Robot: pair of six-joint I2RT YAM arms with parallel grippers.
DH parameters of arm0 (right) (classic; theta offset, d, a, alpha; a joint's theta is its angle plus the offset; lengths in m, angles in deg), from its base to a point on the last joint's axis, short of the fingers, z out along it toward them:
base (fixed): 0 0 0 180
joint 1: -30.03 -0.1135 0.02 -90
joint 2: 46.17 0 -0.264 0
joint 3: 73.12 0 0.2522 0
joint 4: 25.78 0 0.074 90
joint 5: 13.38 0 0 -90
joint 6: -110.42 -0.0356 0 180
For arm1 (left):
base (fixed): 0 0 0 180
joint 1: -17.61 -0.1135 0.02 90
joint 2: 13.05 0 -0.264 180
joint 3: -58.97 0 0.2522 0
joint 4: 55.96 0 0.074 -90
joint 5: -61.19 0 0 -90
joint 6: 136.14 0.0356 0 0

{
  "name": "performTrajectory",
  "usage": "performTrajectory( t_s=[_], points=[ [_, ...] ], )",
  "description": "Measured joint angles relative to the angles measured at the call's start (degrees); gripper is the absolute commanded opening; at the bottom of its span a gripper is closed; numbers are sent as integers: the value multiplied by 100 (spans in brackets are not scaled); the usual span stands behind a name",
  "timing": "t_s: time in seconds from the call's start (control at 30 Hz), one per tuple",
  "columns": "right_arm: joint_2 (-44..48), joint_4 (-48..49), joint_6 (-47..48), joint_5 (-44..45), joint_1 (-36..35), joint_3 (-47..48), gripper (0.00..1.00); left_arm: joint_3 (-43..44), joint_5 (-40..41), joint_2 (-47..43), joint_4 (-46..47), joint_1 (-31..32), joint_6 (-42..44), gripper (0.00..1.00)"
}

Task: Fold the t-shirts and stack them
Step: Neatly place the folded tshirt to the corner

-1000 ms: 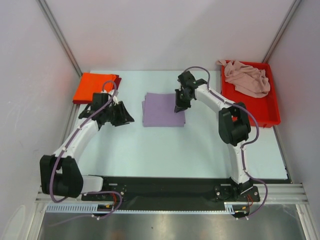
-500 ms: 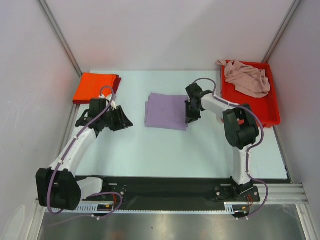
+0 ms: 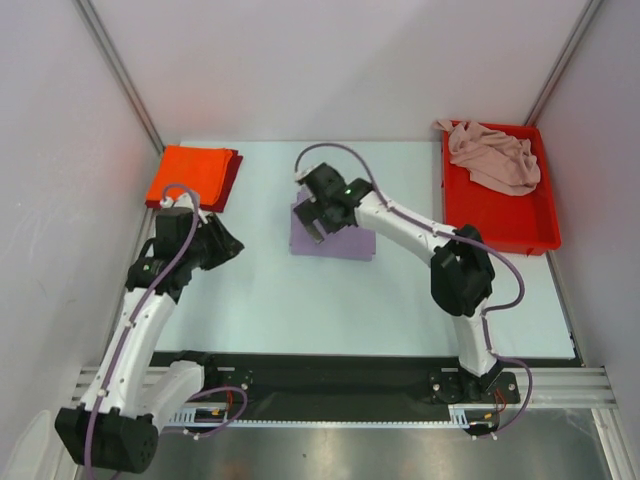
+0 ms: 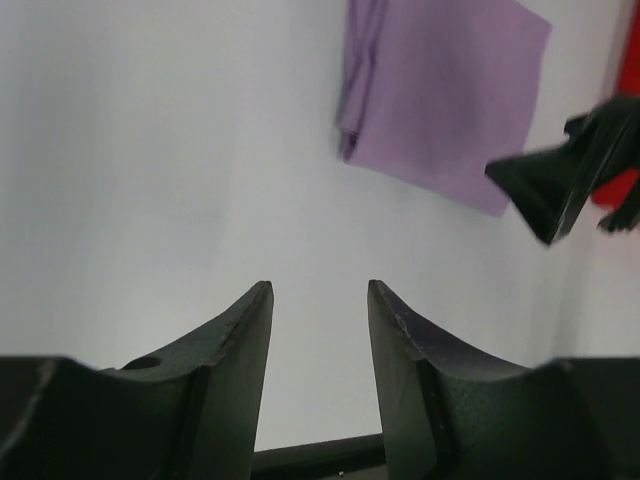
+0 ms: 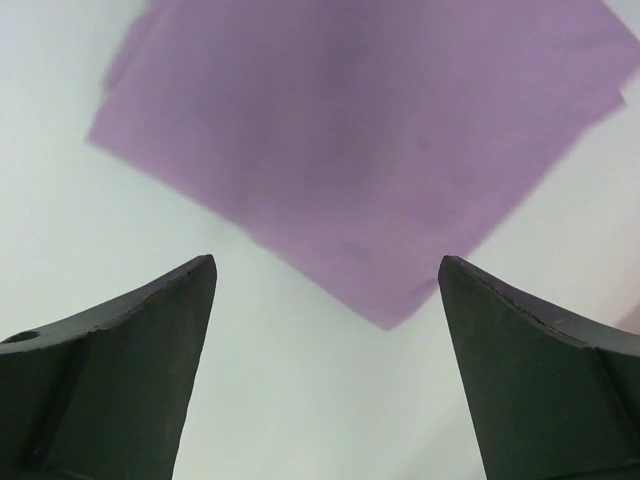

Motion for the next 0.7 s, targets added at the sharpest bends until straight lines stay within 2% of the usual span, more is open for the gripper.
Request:
performTrajectory(
  t_s=[0.17,0.33,0.47,0.7],
  points=[
    [-9,581,911,249,-903,-549,100,155,1196,-529,-542,-22,-632,50],
    [-153,1211,1613,573,-1596,-876,98,153,1683,-608,-761,-33,-984,50],
    [-448,1687,2015,986,-1753,-944,96,114,1860,-660,-909,-48,-1239,51],
    [-1016,2487,2516,1762,-1685,-1071,84,-68,1980,-905,-1108,-87,-1576,52]
  ],
)
